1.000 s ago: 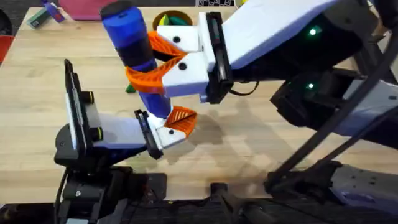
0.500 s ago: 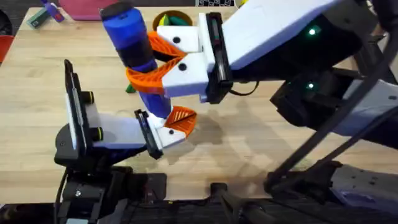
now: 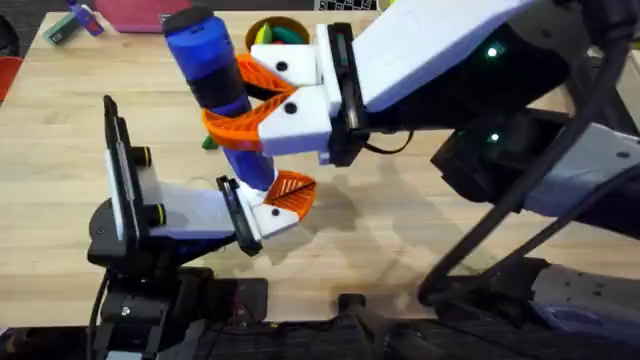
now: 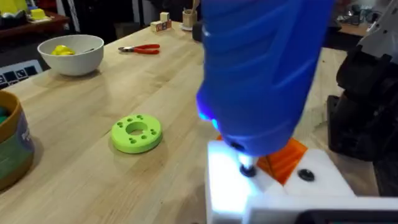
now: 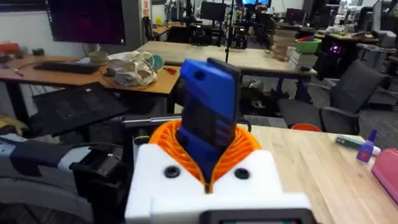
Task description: Pick up the gripper from the table and insert it into the empty holder that is missing its gripper. Then pick up a screw, insert it into the mounting hole, and use the screwdriver to tighten it. Finally, clean up the table by picking up the vegetable and placing it into the bucket.
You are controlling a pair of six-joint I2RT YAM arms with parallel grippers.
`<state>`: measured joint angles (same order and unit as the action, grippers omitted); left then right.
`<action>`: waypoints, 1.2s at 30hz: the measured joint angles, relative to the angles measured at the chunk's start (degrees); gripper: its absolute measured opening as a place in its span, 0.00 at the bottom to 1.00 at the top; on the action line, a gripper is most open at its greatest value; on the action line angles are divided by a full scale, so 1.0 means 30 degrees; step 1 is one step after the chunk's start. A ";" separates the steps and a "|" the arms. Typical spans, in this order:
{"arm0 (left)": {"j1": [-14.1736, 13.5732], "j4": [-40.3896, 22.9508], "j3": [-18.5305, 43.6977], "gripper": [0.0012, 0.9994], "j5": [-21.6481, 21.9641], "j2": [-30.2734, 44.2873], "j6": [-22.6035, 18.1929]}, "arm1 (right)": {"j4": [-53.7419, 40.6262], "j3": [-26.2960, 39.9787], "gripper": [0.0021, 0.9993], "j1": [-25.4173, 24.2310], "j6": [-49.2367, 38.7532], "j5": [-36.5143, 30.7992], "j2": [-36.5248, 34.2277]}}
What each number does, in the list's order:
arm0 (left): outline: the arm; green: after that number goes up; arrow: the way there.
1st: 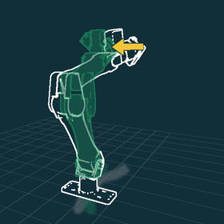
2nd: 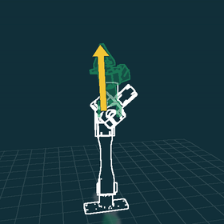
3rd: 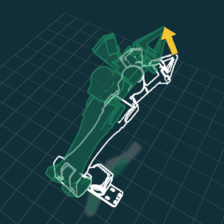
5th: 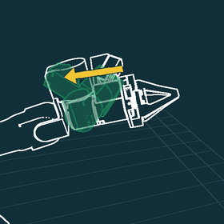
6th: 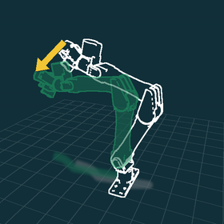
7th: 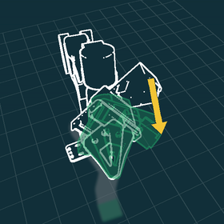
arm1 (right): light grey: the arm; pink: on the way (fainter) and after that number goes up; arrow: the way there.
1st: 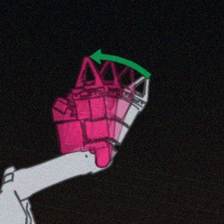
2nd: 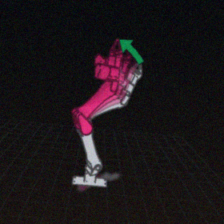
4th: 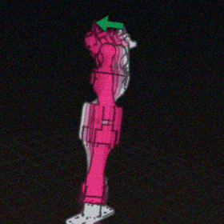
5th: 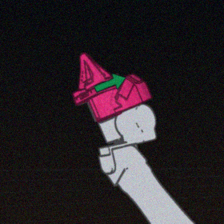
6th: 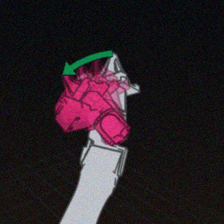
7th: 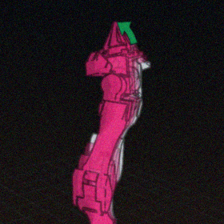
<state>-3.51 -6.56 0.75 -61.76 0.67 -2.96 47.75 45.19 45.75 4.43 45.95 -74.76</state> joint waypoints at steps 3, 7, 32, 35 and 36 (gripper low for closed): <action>0.0000 0.0005 0.0000 0.01 0.0000 0.0001 0.0000 | 0.0027 0.0000 0.02 -0.0005 -0.0007 0.0007 0.0000; 0.0000 0.0019 0.0000 0.01 0.0007 0.0000 -0.0007 | 0.0537 0.0000 0.02 0.0003 0.0007 0.0109 -0.0087; 0.0000 0.0012 0.0000 0.01 -0.0036 -0.0015 -0.0015 | -0.3554 0.4313 0.02 -0.0005 -0.1053 0.0521 0.0204; 0.0000 0.0012 0.0000 0.01 -0.0036 -0.0015 -0.0015 | -0.5376 0.4356 0.02 -0.0047 -0.1290 0.0060 0.0430; 0.0000 0.0012 0.0000 0.01 -0.0036 -0.0015 -0.0015 | -0.6794 0.4457 0.02 -0.0081 -0.1542 -0.0287 0.0595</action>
<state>-3.51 -6.52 0.75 -61.87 0.62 -3.01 27.37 58.56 45.51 -0.20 45.09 -72.98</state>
